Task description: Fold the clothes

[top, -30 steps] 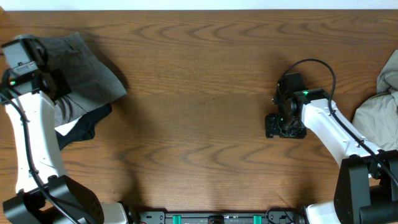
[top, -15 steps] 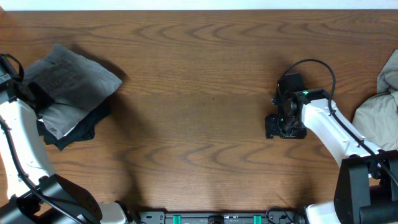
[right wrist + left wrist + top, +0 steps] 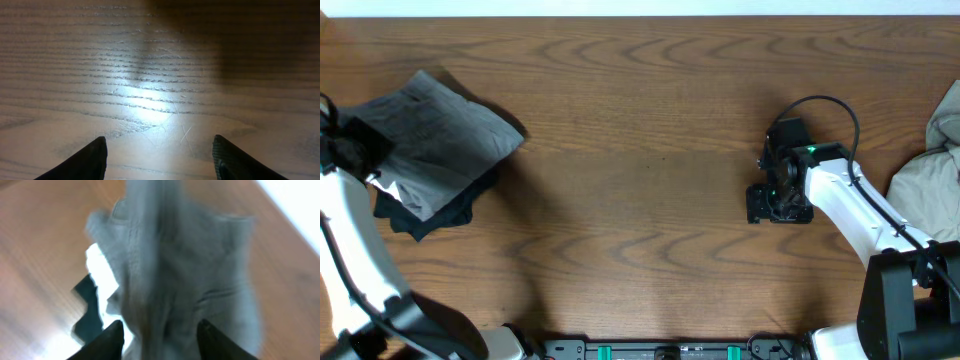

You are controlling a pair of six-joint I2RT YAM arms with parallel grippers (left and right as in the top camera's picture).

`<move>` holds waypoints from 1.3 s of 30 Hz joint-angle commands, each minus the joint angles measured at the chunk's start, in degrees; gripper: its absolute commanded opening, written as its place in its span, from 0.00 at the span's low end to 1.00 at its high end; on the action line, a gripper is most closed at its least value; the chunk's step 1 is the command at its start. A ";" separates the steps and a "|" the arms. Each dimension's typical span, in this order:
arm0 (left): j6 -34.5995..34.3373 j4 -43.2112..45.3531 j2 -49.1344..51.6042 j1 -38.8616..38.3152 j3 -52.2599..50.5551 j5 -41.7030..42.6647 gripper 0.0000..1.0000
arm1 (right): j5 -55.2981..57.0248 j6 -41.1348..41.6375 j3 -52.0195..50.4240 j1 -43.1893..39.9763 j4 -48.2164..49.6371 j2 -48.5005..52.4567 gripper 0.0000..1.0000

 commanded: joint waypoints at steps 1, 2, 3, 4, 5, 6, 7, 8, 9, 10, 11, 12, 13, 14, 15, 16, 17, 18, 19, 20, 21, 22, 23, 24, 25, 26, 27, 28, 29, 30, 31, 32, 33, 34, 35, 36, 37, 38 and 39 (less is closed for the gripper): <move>1.22 2.75 -5.42 0.15 0.85 10.05 0.36 | 0.31 -0.57 -0.24 -0.20 -0.02 -0.74 0.66; 1.20 3.89 -5.95 0.15 0.85 12.00 0.24 | 0.31 -0.57 -0.24 -0.20 0.00 -0.74 0.66; 1.20 4.74 -6.08 0.15 0.85 13.79 0.20 | 0.31 -0.57 -0.24 -0.20 0.02 -0.74 0.66; 1.22 5.49 -6.03 0.15 0.85 15.58 0.19 | 0.31 -0.57 -0.24 -0.20 0.04 -0.74 0.66; 1.22 5.92 -5.73 0.15 0.85 17.00 0.14 | 0.31 -0.57 -0.24 -0.20 0.09 -0.74 0.66; 1.20 6.14 -5.20 0.15 0.85 18.56 0.13 | 0.28 -0.57 -0.24 -0.20 0.11 -0.74 0.66; 1.22 6.19 -4.48 0.15 0.85 19.56 0.13 | 0.28 -0.57 -0.24 -0.20 0.11 -0.74 0.66; 1.22 6.08 -3.72 0.15 0.85 20.11 0.12 | 0.28 -0.57 -0.24 -0.20 0.09 -0.74 0.65; 1.20 5.97 -2.82 0.15 0.85 20.15 0.12 | 0.26 -0.57 -0.24 -0.20 0.04 -0.74 0.66; 1.22 5.77 -1.66 0.15 0.85 20.06 0.12 | 0.11 -0.57 -0.24 -0.20 -0.02 -0.74 0.66; 1.22 5.60 -0.52 0.17 0.85 20.06 0.12 | 0.09 -0.57 -0.24 -0.20 -0.09 -0.74 0.66; 1.25 5.60 0.90 0.26 0.85 20.04 0.12 | 0.09 -0.57 -0.24 -0.20 -0.22 -0.74 0.66; 1.27 5.62 2.12 0.42 0.85 20.04 0.12 | 0.09 -0.57 -0.24 -0.20 -0.33 -0.74 0.66; 1.27 5.62 3.58 0.66 0.85 20.02 0.12 | 0.11 -0.57 -0.24 -0.20 -0.48 -0.74 0.65; 1.44 5.62 5.16 0.98 0.85 19.96 0.12 | 0.11 -0.57 -0.24 -0.20 -0.57 -0.74 0.66; 1.46 5.60 6.51 1.36 0.85 19.80 0.11 | 0.11 -0.57 -0.24 -0.20 -0.74 -0.74 0.65; 1.44 5.55 8.07 1.86 0.85 19.82 0.11 | 0.11 -0.57 -0.24 -0.20 -0.96 -0.74 0.65; 1.44 5.38 9.46 2.34 0.85 19.82 0.10 | 0.13 -0.57 -0.24 -0.20 -1.20 -0.74 0.66; 1.44 5.14 11.08 2.97 0.85 19.82 0.10 | 0.13 -0.59 -0.24 -0.22 -1.38 -0.74 0.66; 1.44 4.83 12.44 3.58 0.85 19.80 0.09 | 0.13 -0.59 -0.24 -0.20 -1.44 -0.74 0.66; 1.44 4.42 13.81 4.26 0.85 19.78 0.07 | 0.13 -0.59 -0.24 -0.20 -1.46 -0.74 0.66; 1.42 3.91 15.30 5.18 0.85 19.80 0.06 | 0.13 -0.59 -0.24 -0.22 -1.44 -0.74 0.66; 1.44 3.41 16.68 6.14 0.85 19.80 0.06 | 0.13 -0.57 -0.24 -0.22 -1.44 -0.74 0.66; 1.44 3.06 17.90 6.99 0.85 19.80 0.06 | 0.13 -0.57 -0.24 -0.20 -1.46 -0.74 0.66; 1.44 2.84 19.02 7.80 0.85 19.78 0.06 | 0.13 -0.57 -0.24 -0.20 -1.55 -0.74 0.66; 1.44 2.67 20.26 8.72 0.85 19.80 0.06 | 0.13 -0.57 -0.24 -0.22 -1.57 -0.74 0.66; 1.46 2.54 21.51 9.64 0.85 19.80 0.06 | 0.13 -0.57 -0.24 -0.22 -1.57 -0.74 0.66; 1.44 2.54 22.56 10.40 0.85 19.80 0.06 | 0.13 -0.57 -0.24 -0.22 -1.57 -0.74 0.66; 1.44 2.51 23.63 11.15 0.85 19.80 0.06 | 0.13 -0.57 -0.24 -0.22 -1.57 -0.74 0.66; 1.44 2.49 24.79 12.00 0.85 19.80 0.06 | 0.13 -0.57 -0.24 -0.22 -1.60 -0.74 0.66; 1.46 2.32 25.79 12.70 0.83 19.80 0.06 | 0.13 -0.57 -0.24 -0.22 -1.62 -0.74 0.67; 1.44 2.27 26.93 13.51 0.83 19.82 0.06 | 0.13 -0.57 -0.24 -0.22 -1.66 -0.74 0.66; 1.44 2.27 28.04 14.25 0.85 19.87 0.06 | 0.13 -0.57 -0.24 -0.22 -1.77 -0.74 0.66; 1.44 2.27 28.89 14.78 0.83 19.89 0.06 | 0.13 -0.57 -0.24 -0.22 -1.79 -0.74 0.66; 1.44 2.25 29.83 15.30 0.83 19.91 0.06 | 0.13 -0.57 -0.24 -0.22 -1.79 -0.74 0.67; 1.46 2.32 30.56 15.67 0.83 20.55 0.06 | 0.13 -0.57 -0.24 -0.22 -1.77 -0.74 0.67; 1.68 2.40 31.10 15.87 0.83 21.33 0.06 | 0.13 -0.57 -0.24 -0.22 -1.73 -0.74 0.68; 2.32 2.67 31.52 15.96 0.83 22.64 0.06 | 0.15 -0.57 -0.24 -0.22 -1.64 -0.74 0.68; 3.04 3.04 31.71 15.96 0.83 23.56 0.06 | 0.13 -0.57 -0.24 -0.22 -1.53 -0.74 0.68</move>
